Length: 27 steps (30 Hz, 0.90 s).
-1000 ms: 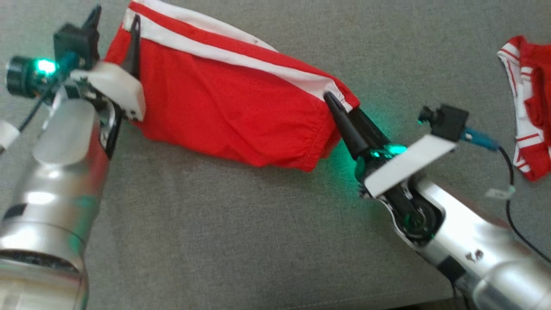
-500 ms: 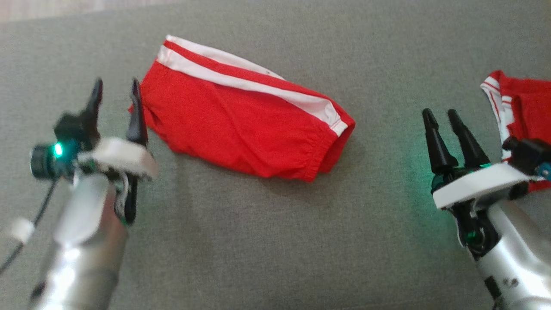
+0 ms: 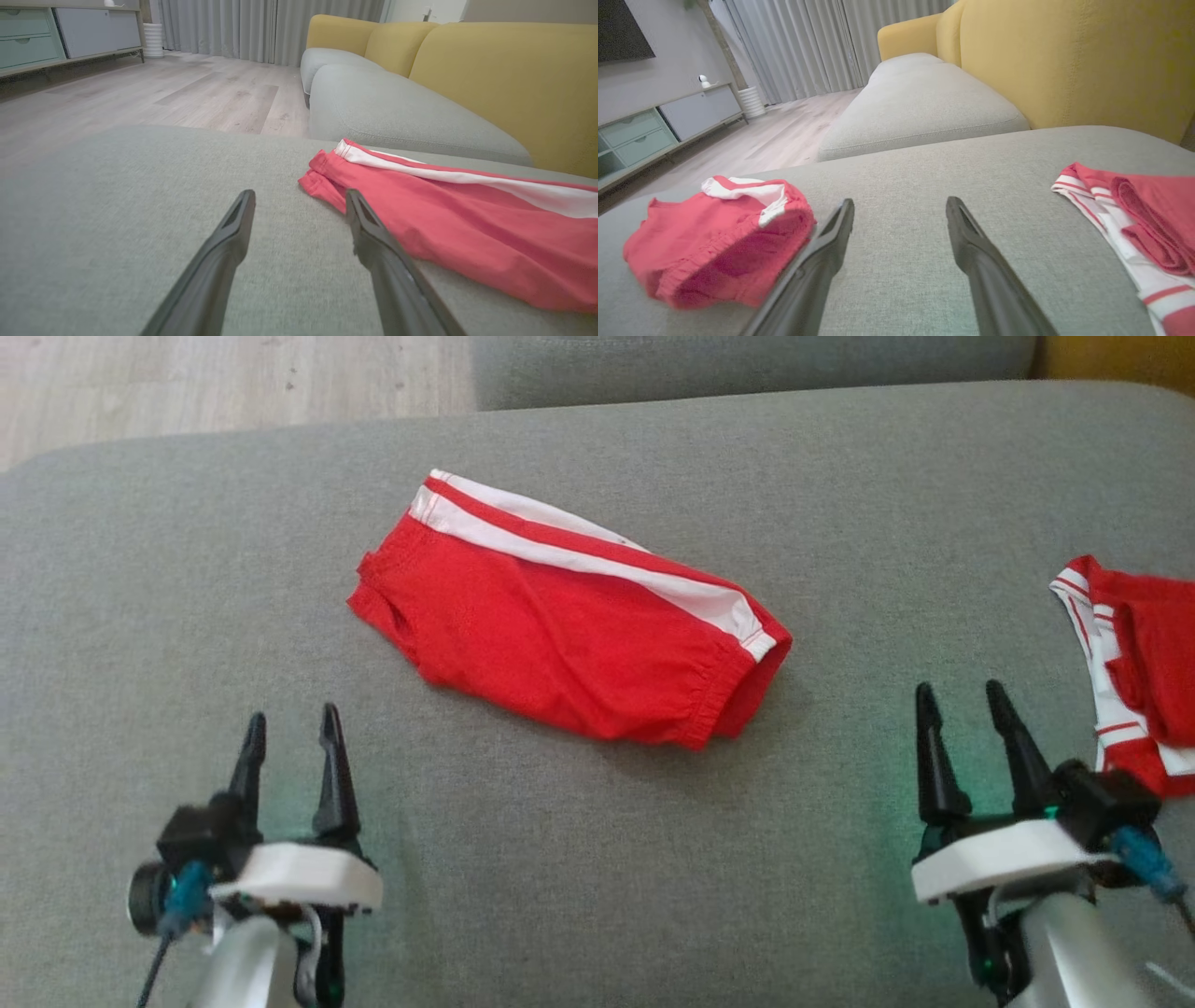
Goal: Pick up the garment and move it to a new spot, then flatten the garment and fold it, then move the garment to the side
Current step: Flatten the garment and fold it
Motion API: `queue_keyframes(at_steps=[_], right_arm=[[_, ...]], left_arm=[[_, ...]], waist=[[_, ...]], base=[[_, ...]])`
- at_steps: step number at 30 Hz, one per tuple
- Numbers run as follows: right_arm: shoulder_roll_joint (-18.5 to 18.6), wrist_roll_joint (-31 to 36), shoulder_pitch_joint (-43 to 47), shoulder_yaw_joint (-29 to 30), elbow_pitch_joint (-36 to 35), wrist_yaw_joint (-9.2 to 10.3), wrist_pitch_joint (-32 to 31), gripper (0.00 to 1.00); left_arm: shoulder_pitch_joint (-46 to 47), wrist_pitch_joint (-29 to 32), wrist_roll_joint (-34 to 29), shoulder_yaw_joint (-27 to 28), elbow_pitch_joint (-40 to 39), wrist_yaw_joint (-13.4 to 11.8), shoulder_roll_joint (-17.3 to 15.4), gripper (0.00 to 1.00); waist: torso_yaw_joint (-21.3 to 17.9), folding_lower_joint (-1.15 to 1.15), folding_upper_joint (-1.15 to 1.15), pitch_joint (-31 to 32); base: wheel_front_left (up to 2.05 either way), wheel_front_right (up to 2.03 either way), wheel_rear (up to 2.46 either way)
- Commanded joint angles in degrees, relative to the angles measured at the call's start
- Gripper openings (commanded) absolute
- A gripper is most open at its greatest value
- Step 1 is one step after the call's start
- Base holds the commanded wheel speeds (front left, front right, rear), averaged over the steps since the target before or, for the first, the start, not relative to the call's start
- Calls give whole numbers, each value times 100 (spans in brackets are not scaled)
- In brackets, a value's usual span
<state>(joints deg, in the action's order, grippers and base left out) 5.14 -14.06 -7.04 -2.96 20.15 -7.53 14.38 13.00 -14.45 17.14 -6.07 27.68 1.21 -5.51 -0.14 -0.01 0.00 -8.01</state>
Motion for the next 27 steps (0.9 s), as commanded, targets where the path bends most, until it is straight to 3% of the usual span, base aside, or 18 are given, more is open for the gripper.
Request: queue_keyframes(at_steps=[1, 9, 20, 23, 27], right_arm=[[-27, 120, -15, -94, -213, 4, 62, 100], [-164, 479, 55, -73, -350, 4, 62, 100], [-105, 451, -448, -219, -518, 4, 62, 100], [-65, 445, -540, -246, -560, 4, 62, 100], [-43, 450, -579, -231, -611, 4, 62, 100]], left_arm=[[101, -54, -71, 225, -207, 37, -30, 100], [250, -54, -82, 439, -21, 319, 160, 100], [2347, -52, 223, 495, 1581, 554, -1, 100], [2897, -26, 183, 527, 2295, 407, -187, 100], [3199, -19, 92, 573, 2899, 8, -342, 100]], waist=[[23, 1, 0, 12], [-69, 1, 0, -261], [-565, 1, 0, -1140], [-709, 1, 0, -1336], [-766, 1, 0, -1443]], base=[[0, 0, 0], [0, 0, 0], [0, 0, 0], [0, 0, 0], [0, 0, 0]])
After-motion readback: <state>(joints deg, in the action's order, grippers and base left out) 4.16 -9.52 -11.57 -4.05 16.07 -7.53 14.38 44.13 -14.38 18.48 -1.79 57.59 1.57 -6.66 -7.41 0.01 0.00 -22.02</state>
